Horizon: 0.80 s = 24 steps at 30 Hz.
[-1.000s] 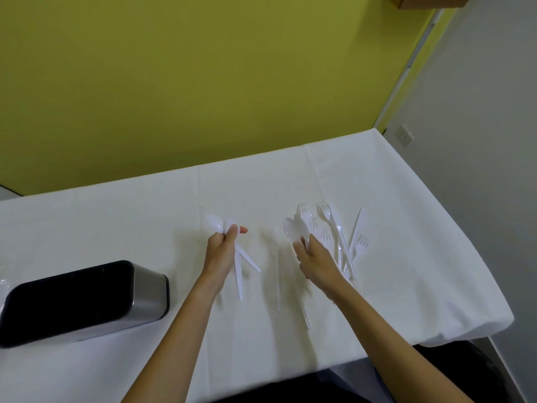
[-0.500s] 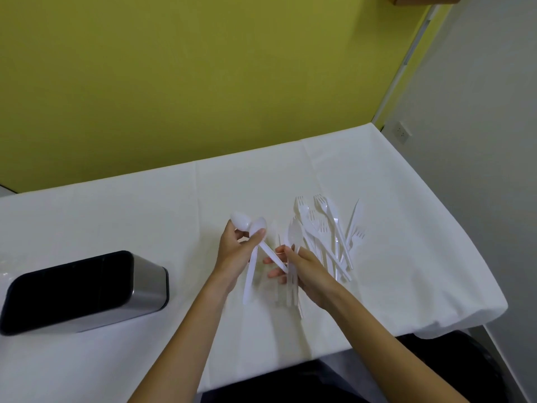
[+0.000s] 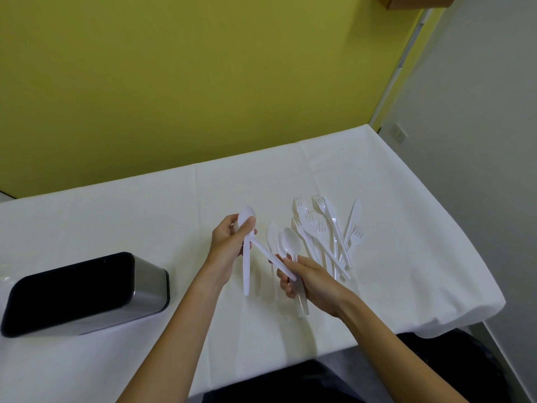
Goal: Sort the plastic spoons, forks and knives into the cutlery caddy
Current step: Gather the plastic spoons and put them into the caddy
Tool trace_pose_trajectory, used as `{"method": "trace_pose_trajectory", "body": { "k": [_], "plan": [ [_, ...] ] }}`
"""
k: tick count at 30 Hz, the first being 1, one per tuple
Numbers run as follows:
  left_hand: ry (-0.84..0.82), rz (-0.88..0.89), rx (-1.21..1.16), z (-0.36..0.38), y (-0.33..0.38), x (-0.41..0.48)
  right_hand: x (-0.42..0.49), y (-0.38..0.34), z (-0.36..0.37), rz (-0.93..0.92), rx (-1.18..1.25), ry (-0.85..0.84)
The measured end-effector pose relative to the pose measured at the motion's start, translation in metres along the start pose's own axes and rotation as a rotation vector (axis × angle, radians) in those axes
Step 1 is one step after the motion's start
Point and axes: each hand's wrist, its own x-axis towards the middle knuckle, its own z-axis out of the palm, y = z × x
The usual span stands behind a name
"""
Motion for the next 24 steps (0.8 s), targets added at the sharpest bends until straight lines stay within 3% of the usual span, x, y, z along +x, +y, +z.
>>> {"method": "trace_pose_trajectory", "body": {
  "k": [6,12,16,19,24],
  "plan": [
    [-0.163,0.053,0.106,0.010,0.002,-0.004,0.005,-0.008,0.000,-0.006,0.002,0.137],
    [-0.019,0.054,0.172,0.025,-0.006,-0.003,0.013,-0.007,0.009,-0.014,-0.063,0.256],
    [0.078,0.031,0.104,0.024,-0.006,-0.003,0.014,-0.001,0.011,-0.036,-0.069,0.238],
    [0.027,0.006,0.017,0.020,-0.001,-0.004,0.015,0.001,0.009,-0.039,-0.097,0.239],
    [-0.041,-0.062,0.074,0.019,0.004,0.000,0.010,-0.003,0.003,-0.071,-0.174,0.129]
  ]
}}
